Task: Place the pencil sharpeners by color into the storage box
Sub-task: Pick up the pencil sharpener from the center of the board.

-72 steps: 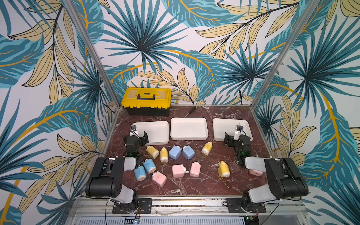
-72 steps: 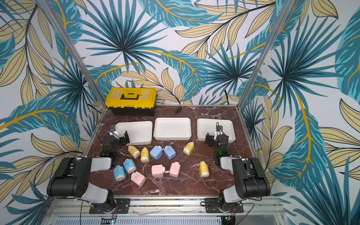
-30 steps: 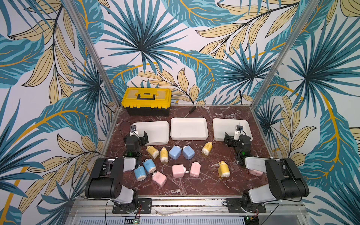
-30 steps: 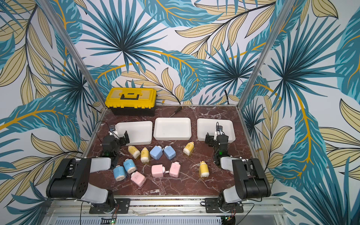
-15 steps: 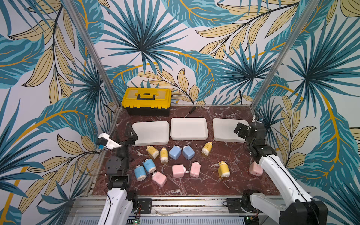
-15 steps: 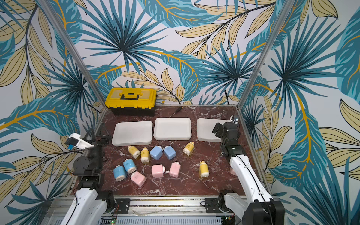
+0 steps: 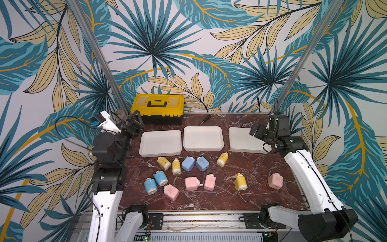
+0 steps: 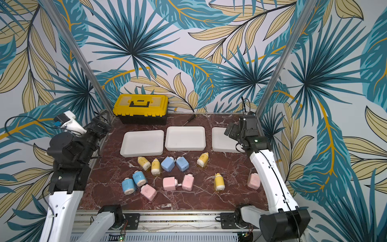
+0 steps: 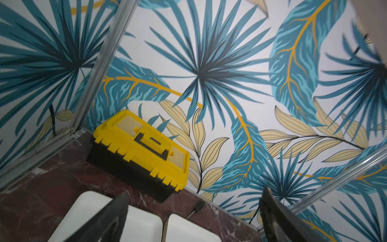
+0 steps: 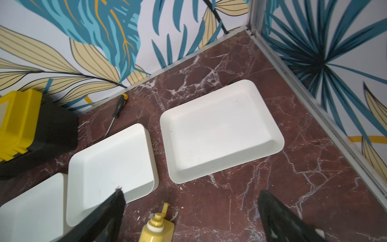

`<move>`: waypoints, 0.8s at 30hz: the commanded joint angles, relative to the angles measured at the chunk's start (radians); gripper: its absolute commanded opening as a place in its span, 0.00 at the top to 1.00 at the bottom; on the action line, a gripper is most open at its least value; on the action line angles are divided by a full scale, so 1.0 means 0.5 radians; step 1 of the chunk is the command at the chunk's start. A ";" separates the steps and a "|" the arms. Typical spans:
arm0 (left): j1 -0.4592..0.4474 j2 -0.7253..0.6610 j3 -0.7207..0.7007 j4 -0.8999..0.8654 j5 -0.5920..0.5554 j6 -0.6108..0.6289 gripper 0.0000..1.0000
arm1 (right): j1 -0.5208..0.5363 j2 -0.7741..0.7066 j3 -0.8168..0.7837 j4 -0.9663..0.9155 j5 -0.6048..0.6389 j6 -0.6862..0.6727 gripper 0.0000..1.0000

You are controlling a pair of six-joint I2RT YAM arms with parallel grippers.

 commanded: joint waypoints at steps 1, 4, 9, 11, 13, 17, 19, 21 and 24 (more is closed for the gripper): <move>0.023 0.251 0.091 -0.500 0.228 0.014 0.01 | 0.157 0.123 0.238 -0.586 0.117 0.076 0.01; 0.017 0.391 0.095 -0.498 0.375 -0.006 0.01 | 0.291 0.215 0.388 -0.828 0.251 0.139 0.01; -0.132 0.532 0.082 -0.502 0.368 0.021 0.01 | 0.327 0.248 0.403 -0.930 0.245 0.205 0.01; -0.197 0.577 0.086 -0.500 0.367 0.038 0.00 | 0.327 0.276 0.406 -0.938 0.199 0.174 0.01; -0.248 0.626 0.095 -0.503 0.405 0.058 0.00 | 0.330 0.334 0.427 -0.970 0.099 0.148 0.01; -0.316 0.748 0.189 -0.595 0.459 0.140 0.01 | 0.387 0.456 0.507 -1.074 0.018 0.149 0.01; -0.347 0.845 0.267 -0.684 0.467 0.208 0.01 | 0.428 0.482 0.522 -1.094 -0.018 0.177 0.01; -0.359 0.943 0.340 -0.788 0.467 0.272 0.01 | 0.468 0.495 0.519 -1.091 -0.039 0.215 0.01; -0.362 1.070 0.424 -0.928 0.392 0.361 0.01 | 0.531 0.521 0.514 -1.090 -0.067 0.287 0.01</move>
